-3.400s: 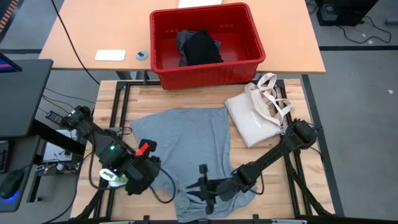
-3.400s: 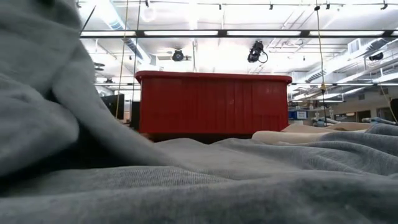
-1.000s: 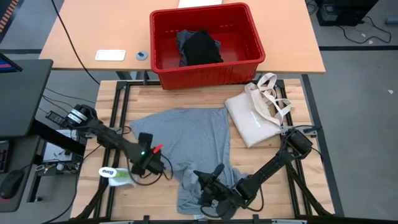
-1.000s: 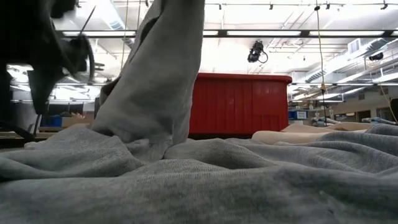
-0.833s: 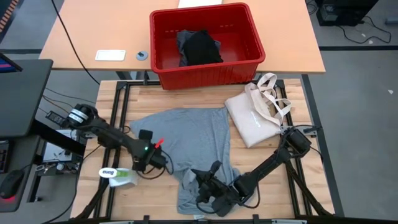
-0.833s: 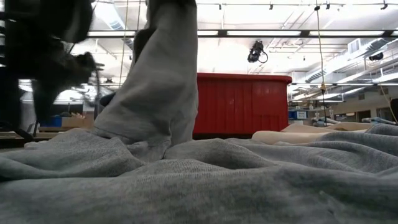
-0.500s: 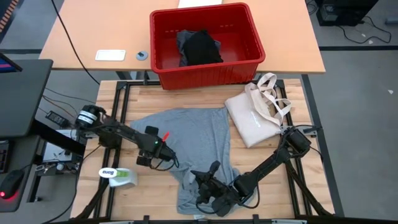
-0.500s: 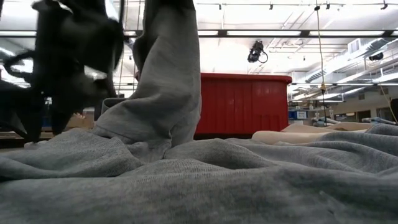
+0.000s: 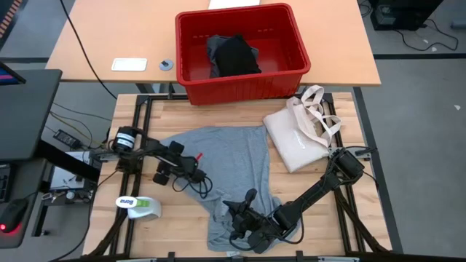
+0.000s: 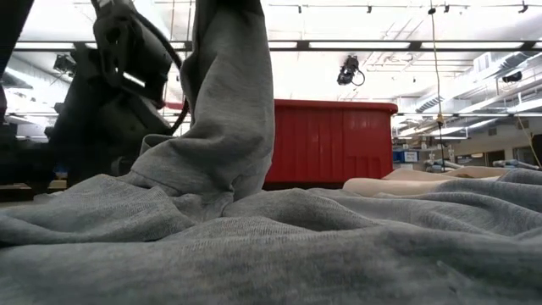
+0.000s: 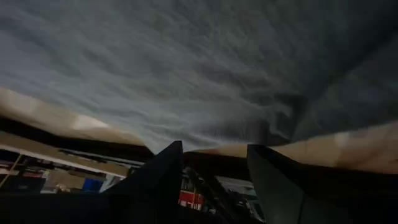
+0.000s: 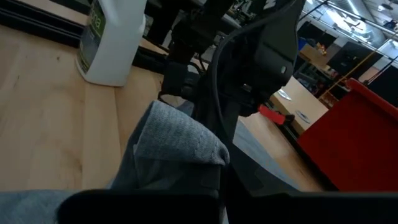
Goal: Fold Laundry from Bin
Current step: Fold the gray shirt
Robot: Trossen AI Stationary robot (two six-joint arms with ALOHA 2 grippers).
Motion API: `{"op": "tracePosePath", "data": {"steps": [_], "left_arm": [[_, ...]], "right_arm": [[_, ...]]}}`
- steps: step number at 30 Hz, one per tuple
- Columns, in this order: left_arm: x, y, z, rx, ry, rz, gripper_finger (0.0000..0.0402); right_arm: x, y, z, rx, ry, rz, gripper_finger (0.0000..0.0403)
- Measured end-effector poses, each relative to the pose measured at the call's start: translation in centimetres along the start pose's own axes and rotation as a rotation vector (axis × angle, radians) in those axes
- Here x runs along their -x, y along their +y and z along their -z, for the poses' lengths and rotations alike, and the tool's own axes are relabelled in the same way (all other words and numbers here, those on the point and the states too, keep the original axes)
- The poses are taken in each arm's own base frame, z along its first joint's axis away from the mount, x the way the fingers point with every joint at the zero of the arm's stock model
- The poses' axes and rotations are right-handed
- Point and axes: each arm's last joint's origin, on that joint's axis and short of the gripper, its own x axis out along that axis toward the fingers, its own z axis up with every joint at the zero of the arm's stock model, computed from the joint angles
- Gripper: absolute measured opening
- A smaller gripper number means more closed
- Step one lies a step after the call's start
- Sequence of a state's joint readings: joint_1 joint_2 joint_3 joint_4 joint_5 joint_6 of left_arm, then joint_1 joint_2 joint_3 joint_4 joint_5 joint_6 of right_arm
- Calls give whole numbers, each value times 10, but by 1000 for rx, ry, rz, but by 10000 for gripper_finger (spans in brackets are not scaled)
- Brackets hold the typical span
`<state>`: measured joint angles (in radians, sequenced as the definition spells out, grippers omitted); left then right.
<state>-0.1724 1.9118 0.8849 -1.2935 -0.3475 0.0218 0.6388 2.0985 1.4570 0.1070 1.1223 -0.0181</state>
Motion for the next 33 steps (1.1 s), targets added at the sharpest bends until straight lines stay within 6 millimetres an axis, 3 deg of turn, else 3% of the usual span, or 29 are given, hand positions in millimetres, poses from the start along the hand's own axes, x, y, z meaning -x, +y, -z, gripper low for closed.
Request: {"op": "tracePosePath", "data": {"steps": [6, 13, 17, 21, 25, 33], "left_arm": [[-23, 0, 3, -4, 23, 30, 160], [-15, 1, 6, 39, -84, 15, 13], [2, 4, 20, 102, -216, 3, 4], [23, 12, 49, 202, -333, -40, 2], [41, 20, 81, 313, -467, -88, 2], [55, 26, 117, 421, -720, -148, 1]], "right_arm": [[0, 0, 0, 3, 1, -1, 9], [0, 0, 0, 4, 2, 1, 9], [1, 0, 0, 12, 2, 9, 9], [9, -1, -4, 25, -10, 12, 9], [20, -5, -13, -12, -20, -97, 9], [31, -14, -5, -91, 112, -222, 9]]}}
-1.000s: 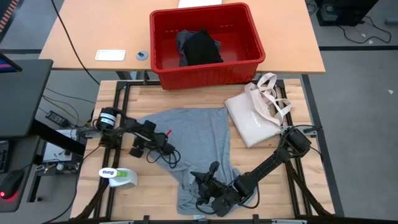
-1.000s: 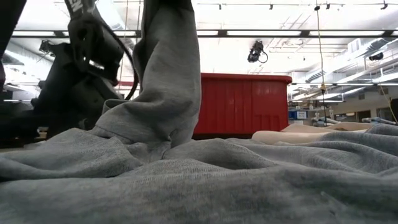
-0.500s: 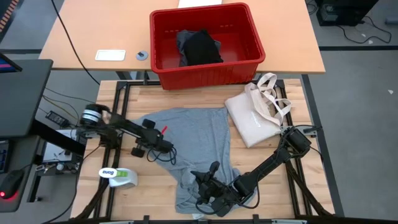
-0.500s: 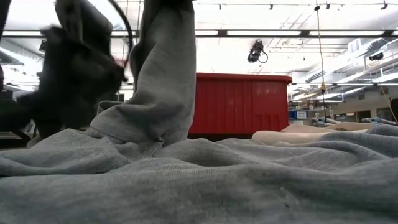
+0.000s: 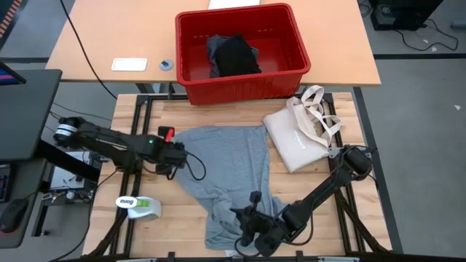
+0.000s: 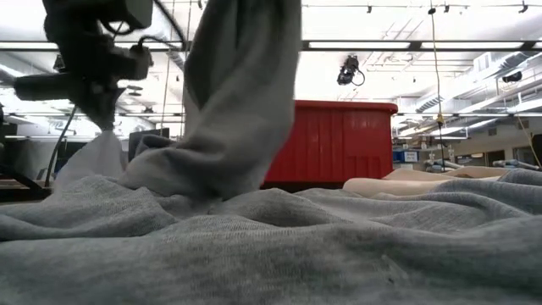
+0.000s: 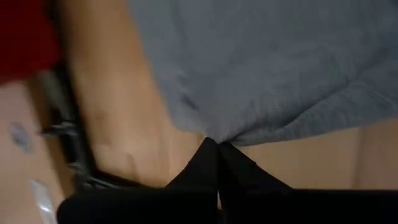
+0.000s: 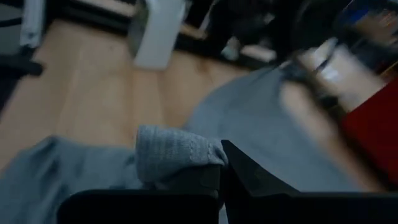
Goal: Fold Laundry from Bin
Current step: Fold the gray shirt
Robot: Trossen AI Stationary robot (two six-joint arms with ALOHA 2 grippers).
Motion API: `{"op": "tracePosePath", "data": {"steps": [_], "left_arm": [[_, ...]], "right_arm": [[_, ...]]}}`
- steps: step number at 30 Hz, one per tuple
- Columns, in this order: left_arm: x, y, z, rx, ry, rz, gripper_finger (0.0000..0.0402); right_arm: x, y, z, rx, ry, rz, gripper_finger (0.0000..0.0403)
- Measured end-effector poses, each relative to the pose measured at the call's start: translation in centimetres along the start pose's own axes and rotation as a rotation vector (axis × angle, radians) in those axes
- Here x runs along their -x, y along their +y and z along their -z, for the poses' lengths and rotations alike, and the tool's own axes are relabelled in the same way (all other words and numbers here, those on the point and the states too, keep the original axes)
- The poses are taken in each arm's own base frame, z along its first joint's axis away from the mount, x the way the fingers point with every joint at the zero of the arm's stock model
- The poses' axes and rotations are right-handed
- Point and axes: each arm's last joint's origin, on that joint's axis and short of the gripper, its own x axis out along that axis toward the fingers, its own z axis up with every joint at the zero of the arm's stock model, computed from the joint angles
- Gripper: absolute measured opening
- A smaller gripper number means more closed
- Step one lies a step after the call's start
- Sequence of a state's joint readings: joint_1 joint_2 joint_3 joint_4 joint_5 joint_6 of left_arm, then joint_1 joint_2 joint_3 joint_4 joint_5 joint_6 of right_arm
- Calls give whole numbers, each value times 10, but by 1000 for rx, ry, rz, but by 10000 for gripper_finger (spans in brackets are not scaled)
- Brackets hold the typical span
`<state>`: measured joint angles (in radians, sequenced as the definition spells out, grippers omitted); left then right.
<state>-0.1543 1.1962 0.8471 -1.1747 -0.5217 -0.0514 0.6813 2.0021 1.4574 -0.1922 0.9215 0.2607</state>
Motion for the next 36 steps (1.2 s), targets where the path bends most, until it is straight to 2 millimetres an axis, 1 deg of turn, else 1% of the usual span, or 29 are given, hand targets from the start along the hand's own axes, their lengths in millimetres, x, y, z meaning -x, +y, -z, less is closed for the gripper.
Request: {"op": "tracePosePath", "data": {"steps": [3, 5, 8, 11, 15, 19, 21, 24, 28, 30, 32, 36], "left_arm": [[6, 10, 4, 39, -50, -146, 1], [9, 17, 8, 86, -69, -250, 1], [12, 26, 12, 131, -86, -342, 1], [21, 33, 17, 169, -120, -396, 0], [49, 47, 21, 227, -230, -454, 0], [90, 68, 33, 308, -374, -475, 0], [108, 79, 43, 346, -434, -476, 0], [131, 92, 60, 389, -507, -477, 0], [149, 103, 80, 391, -562, -473, 0], [155, 106, 88, 394, -587, -457, 0], [156, 107, 94, 374, -601, -438, 0], [156, 106, 96, 294, -585, -443, 0]], "right_arm": [[2, -3, 3, -29, 78, -100, 9], [5, -2, 5, -16, 123, -171, 9], [19, 4, 1, -22, 133, -315, 9], [37, 5, -11, -52, 92, -437, 9], [51, 5, -25, -51, 5, -501, 9], [58, 2, -46, -57, -166, -542, 9], [56, 0, -54, -57, -243, -549, 9], [48, -6, -63, -67, -303, -597, 9], [39, -13, -70, -79, -355, -705, 9], [37, -15, -73, -87, -378, -751, 9], [35, -16, -73, -93, -372, -754, 9], [33, -15, -67, -123, -287, -759, 9]]}}
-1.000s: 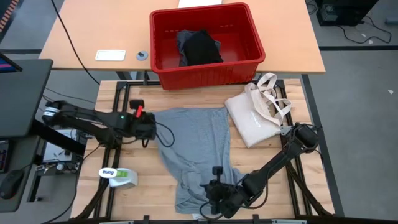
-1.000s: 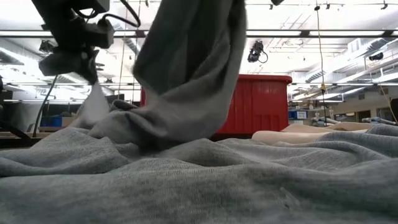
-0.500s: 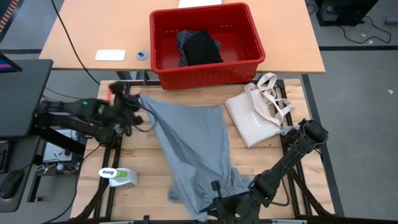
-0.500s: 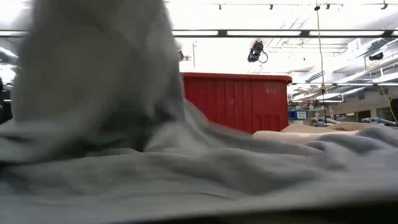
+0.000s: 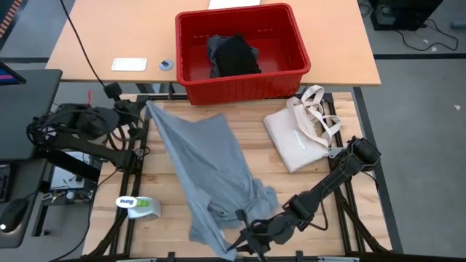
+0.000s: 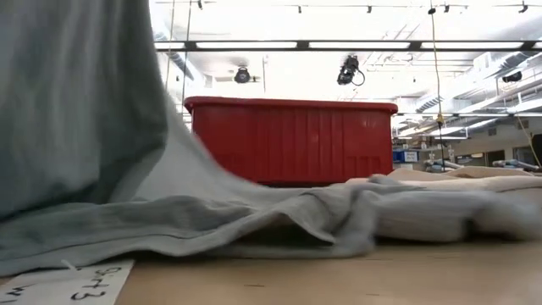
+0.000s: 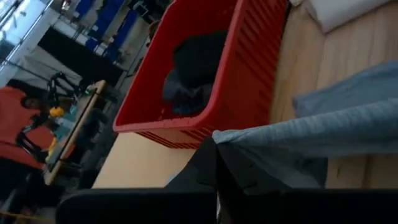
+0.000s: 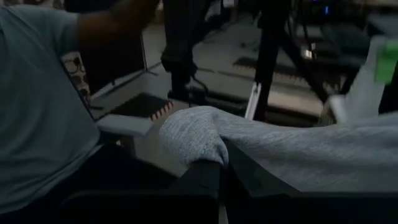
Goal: Fold Laundry from Bin
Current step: Fold the gray shirt
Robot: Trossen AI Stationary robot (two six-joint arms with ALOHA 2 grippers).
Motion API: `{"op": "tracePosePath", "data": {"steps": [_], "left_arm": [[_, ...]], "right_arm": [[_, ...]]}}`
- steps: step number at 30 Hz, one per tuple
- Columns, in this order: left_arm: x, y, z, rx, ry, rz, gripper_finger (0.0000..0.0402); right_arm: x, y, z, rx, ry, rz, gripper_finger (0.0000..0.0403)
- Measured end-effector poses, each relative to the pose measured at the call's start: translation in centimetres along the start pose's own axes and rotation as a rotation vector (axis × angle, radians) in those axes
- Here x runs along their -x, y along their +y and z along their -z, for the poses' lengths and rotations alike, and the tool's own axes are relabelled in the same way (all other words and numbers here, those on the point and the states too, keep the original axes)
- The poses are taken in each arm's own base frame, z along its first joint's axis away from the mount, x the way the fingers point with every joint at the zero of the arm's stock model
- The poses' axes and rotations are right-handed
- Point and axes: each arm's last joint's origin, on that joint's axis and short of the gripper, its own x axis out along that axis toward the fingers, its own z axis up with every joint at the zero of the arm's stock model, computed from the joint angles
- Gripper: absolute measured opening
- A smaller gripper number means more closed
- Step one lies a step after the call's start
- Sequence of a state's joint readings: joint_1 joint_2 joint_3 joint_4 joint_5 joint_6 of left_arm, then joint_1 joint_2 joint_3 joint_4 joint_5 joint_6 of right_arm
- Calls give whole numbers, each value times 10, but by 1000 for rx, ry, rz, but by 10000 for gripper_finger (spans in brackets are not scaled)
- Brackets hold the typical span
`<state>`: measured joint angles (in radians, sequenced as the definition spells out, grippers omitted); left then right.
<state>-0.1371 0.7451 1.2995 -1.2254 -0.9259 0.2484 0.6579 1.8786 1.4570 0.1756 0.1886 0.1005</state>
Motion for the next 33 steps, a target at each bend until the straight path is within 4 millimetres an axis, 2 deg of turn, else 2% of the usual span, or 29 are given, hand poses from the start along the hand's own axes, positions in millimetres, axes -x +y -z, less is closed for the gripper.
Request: {"op": "tracePosePath", "data": {"steps": [7, 10, 15, 19, 24, 28, 33], "left_arm": [[-12, -12, -13, -237, 37, 20, 0], [-21, -22, -21, -329, 60, 80, 0], [-47, -34, -32, -392, 150, 182, 0], [-78, -40, -38, -419, 229, 268, 0], [-126, -42, -43, -350, 291, 350, 0], [-167, -43, -35, -323, 412, 394, 0], [-213, -48, -18, -333, 572, 436, 0]], "right_arm": [[6, 2, 8, -103, 112, 37, 9], [16, 2, 5, -140, 147, 123, 9], [33, -4, 12, -213, 284, 300, 9], [43, -12, 24, -283, 418, 405, 9], [54, -25, 39, -343, 566, 549, 9], [60, -34, 45, -315, 635, 636, 10], [66, -43, 53, -320, 773, 640, 14]]}}
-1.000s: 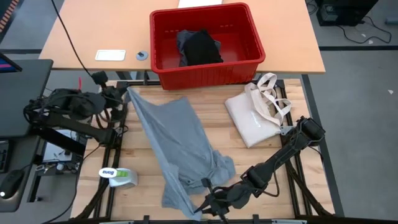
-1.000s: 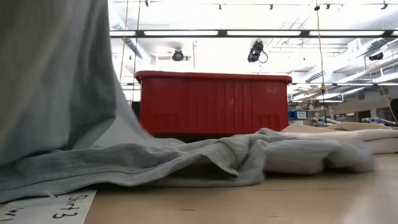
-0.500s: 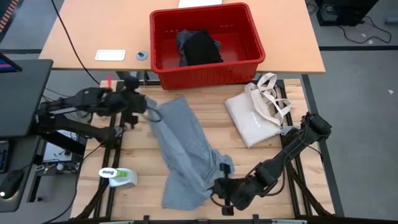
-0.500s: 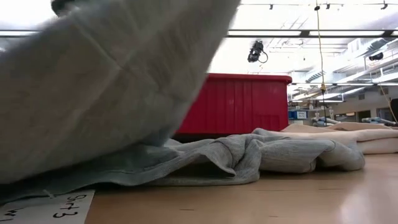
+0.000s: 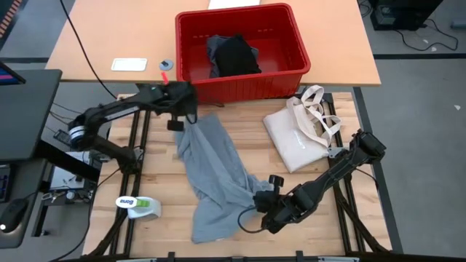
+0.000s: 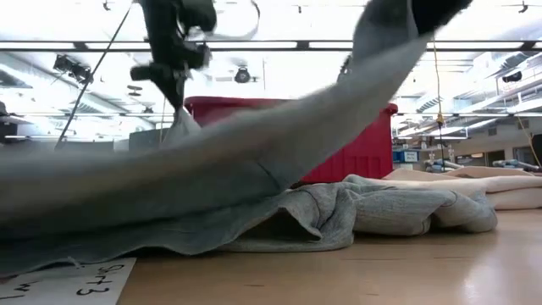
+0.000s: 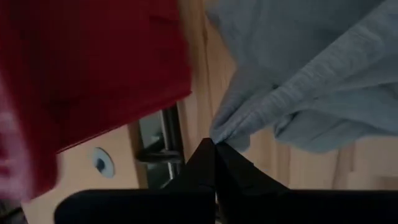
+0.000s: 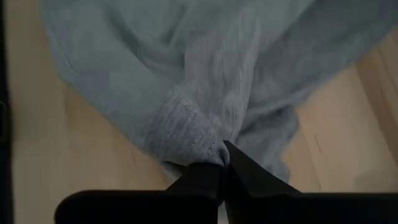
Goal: Fold Laundry from Bin
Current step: Fold the gray shirt
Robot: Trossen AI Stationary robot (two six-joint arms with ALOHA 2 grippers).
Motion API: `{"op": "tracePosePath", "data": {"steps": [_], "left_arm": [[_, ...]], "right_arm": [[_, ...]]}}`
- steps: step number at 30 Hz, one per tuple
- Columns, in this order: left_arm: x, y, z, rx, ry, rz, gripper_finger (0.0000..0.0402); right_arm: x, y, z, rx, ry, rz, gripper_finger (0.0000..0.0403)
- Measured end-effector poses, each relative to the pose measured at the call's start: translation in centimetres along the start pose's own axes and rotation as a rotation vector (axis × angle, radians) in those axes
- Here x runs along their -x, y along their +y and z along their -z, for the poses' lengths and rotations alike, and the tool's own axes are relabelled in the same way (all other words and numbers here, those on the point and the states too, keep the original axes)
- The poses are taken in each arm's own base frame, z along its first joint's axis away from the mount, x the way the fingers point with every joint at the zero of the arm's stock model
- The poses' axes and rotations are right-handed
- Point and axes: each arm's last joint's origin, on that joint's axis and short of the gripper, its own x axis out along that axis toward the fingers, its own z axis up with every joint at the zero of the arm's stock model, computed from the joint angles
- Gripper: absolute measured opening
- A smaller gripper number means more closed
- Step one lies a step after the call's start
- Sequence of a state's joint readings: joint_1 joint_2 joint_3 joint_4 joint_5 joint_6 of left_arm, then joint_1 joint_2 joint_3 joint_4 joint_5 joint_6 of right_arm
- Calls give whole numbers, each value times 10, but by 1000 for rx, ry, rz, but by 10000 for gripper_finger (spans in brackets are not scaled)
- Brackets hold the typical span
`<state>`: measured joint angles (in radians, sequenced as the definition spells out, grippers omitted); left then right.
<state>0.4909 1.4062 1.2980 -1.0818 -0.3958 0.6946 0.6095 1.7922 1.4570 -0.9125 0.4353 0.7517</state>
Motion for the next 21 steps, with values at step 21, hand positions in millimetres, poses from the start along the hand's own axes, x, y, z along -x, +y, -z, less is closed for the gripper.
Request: {"op": "tracePosePath", "data": {"steps": [21], "left_arm": [[-83, 47, -25, -70, -122, -62, 24]], "right_arm": [[-31, -22, 21, -3, 224, 104, 31]]}}
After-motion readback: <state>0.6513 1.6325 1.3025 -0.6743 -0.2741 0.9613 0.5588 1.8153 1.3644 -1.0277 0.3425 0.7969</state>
